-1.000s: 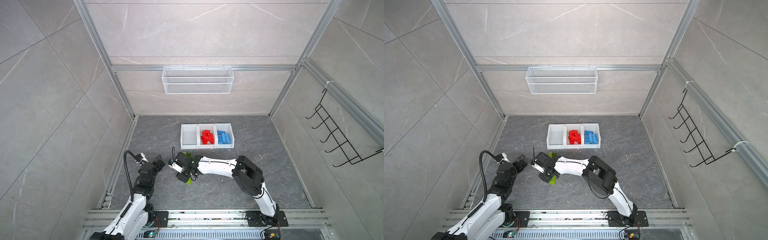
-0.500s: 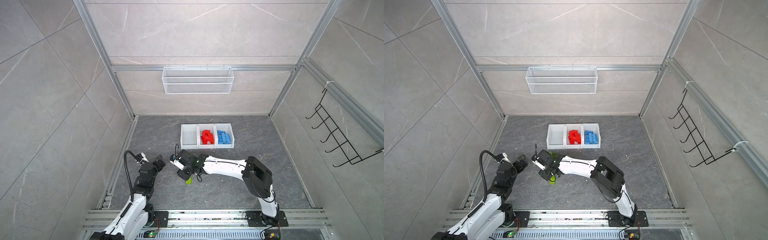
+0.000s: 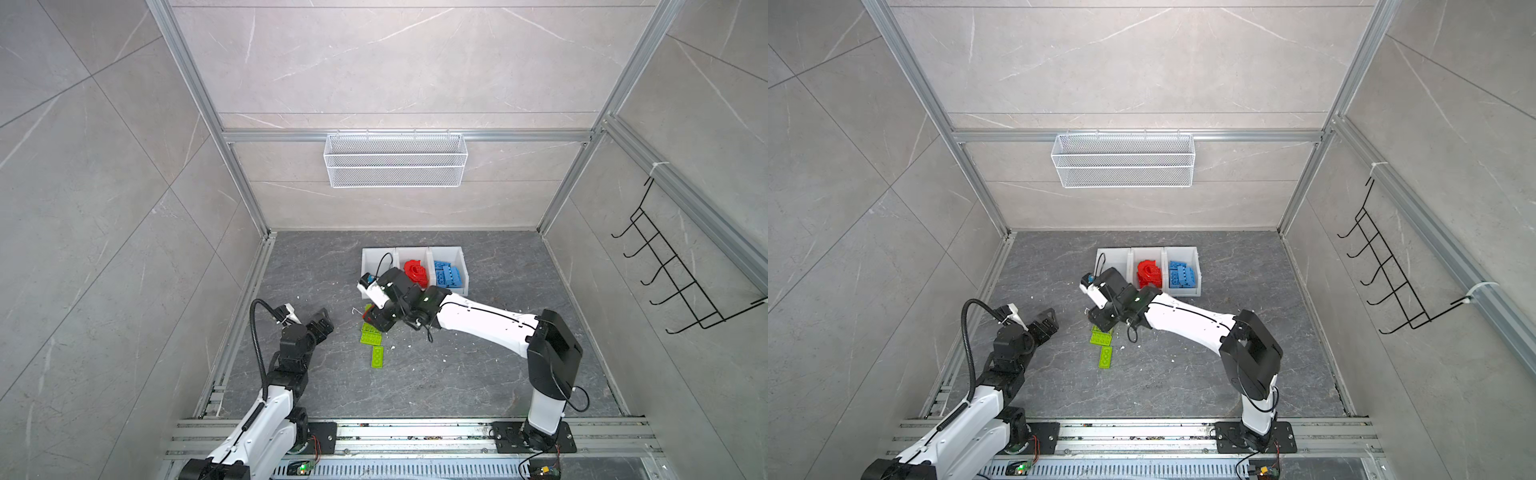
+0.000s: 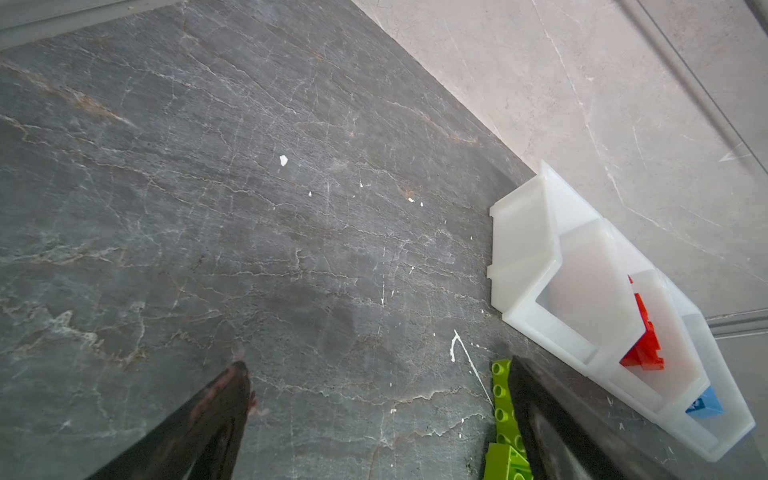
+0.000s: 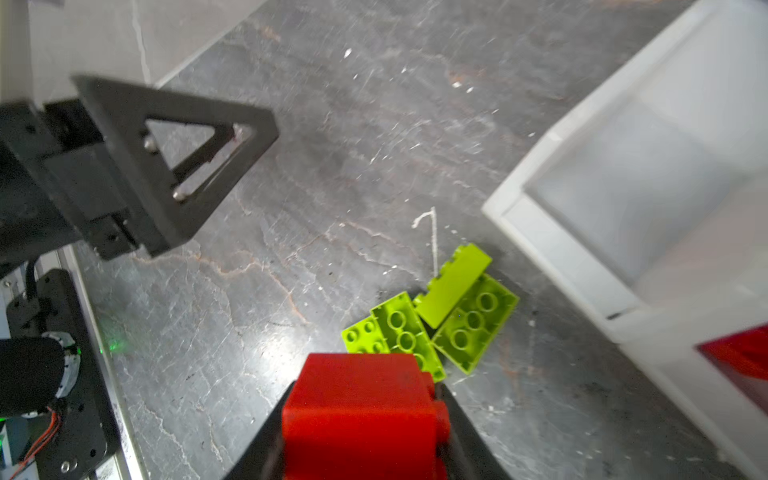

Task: Sort the legos into containers by color
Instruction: 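Carry the small red brick into the middle compartment and open the right gripper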

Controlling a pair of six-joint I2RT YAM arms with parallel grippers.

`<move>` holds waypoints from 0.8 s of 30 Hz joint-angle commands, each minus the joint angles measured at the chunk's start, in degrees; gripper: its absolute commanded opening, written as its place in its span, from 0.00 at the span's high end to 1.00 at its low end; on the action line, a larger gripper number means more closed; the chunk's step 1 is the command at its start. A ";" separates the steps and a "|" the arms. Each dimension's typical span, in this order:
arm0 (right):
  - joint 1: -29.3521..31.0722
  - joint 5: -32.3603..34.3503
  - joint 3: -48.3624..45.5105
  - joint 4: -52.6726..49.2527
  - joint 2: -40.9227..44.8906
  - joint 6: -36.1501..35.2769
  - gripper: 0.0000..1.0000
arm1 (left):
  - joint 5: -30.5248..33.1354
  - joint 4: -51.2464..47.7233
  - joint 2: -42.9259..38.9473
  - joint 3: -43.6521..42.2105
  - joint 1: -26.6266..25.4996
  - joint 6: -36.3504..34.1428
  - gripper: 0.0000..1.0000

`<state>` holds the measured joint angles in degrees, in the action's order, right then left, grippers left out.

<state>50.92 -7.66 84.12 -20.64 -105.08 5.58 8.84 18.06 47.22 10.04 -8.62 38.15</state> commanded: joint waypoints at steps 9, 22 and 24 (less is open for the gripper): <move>-13.94 0.64 5.90 -4.62 -3.63 -1.56 0.71 | -6.15 5.65 2.97 2.23 0.21 -2.73 0.01; -22.29 2.46 25.82 -9.86 -21.38 0.70 0.69 | -8.02 5.75 4.42 2.97 0.23 -4.14 0.01; -22.82 2.04 27.32 -10.05 -22.72 0.83 0.67 | -8.27 5.93 4.88 3.19 0.21 -4.12 0.01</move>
<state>28.64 -5.39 108.29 -27.62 -125.86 5.43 1.30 21.17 51.55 11.03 -8.62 35.48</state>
